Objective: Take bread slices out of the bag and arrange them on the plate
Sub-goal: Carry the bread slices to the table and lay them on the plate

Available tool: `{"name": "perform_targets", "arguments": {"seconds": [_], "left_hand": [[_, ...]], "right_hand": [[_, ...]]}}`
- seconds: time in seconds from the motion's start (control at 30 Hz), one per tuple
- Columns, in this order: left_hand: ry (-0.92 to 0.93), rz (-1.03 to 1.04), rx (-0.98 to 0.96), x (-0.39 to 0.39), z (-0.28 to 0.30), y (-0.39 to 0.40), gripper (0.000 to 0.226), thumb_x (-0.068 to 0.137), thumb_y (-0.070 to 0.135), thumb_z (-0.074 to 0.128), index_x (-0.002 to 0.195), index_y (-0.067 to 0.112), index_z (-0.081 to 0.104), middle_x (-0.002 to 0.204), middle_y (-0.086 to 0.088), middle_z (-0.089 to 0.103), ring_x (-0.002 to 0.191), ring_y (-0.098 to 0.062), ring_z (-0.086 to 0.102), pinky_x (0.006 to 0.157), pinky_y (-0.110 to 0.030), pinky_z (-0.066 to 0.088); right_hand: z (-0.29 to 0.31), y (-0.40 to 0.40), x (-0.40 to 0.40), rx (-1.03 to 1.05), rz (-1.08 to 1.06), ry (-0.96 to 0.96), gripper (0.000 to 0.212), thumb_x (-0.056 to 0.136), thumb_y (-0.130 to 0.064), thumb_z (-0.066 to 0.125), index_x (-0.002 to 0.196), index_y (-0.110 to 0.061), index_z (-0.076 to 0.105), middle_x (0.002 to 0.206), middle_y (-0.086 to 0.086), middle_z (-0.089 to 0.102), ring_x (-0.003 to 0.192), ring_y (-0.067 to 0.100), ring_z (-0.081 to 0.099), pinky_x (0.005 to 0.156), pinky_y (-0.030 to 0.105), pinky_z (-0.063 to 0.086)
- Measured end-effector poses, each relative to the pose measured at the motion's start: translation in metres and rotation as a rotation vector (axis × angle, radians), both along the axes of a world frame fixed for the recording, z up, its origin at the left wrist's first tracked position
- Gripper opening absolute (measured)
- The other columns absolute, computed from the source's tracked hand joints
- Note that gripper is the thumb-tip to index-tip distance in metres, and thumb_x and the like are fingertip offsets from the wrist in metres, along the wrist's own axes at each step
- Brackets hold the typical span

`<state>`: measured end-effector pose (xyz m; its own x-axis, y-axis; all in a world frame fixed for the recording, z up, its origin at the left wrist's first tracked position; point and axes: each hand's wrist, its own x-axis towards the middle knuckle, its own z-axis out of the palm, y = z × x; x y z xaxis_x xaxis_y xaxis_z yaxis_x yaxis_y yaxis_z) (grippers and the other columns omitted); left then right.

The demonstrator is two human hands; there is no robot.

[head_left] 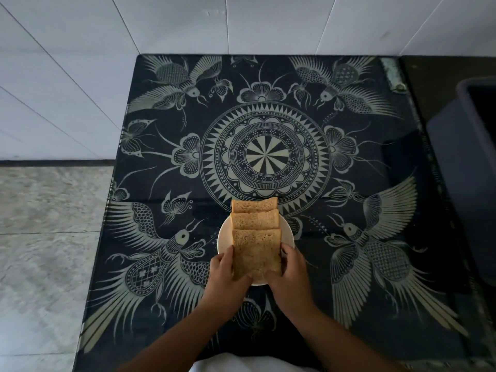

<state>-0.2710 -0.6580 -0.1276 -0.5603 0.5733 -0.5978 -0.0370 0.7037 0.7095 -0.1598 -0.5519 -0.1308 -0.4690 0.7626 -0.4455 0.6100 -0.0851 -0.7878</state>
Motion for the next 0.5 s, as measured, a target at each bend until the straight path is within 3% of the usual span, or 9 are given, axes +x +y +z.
{"name": "perform_targets", "arguments": {"seconds": [0.1,0.27,0.5], "left_hand": [[0.008,-0.002,0.003,0.000,-0.001,0.000,0.081,0.087,0.025,0.065,0.153,0.019,0.019,0.137,-0.004,0.036,0.114,-0.020,0.049,0.092,-0.037,0.052],[-0.003,0.010,0.014,0.001,-0.002,-0.002,0.076,0.086,0.025,0.066,0.152,0.020,0.028,0.132,-0.003,0.041,0.109,-0.015,0.052,0.084,-0.030,0.052],[-0.014,0.003,0.000,-0.002,-0.004,-0.003,0.084,0.087,0.023,0.067,0.154,0.018,0.017,0.131,-0.001,0.040,0.112,-0.018,0.053,0.090,-0.040,0.055]], "right_hand": [[0.000,0.001,-0.003,-0.031,0.002,0.028,0.063,0.076,-0.016,0.075,0.133,-0.015,0.047,0.124,0.002,0.053,0.112,0.014,0.053,0.092,0.034,0.050],[0.000,-0.003,0.004,-0.036,-0.010,0.030,0.064,0.076,-0.020,0.077,0.132,-0.020,0.047,0.121,-0.001,0.052,0.106,0.005,0.052,0.078,0.015,0.043],[-0.001,-0.002,0.008,-0.041,0.023,-0.006,0.066,0.076,-0.016,0.075,0.134,-0.022,0.044,0.124,-0.003,0.044,0.106,0.005,0.048,0.074,0.009,0.038]]}}
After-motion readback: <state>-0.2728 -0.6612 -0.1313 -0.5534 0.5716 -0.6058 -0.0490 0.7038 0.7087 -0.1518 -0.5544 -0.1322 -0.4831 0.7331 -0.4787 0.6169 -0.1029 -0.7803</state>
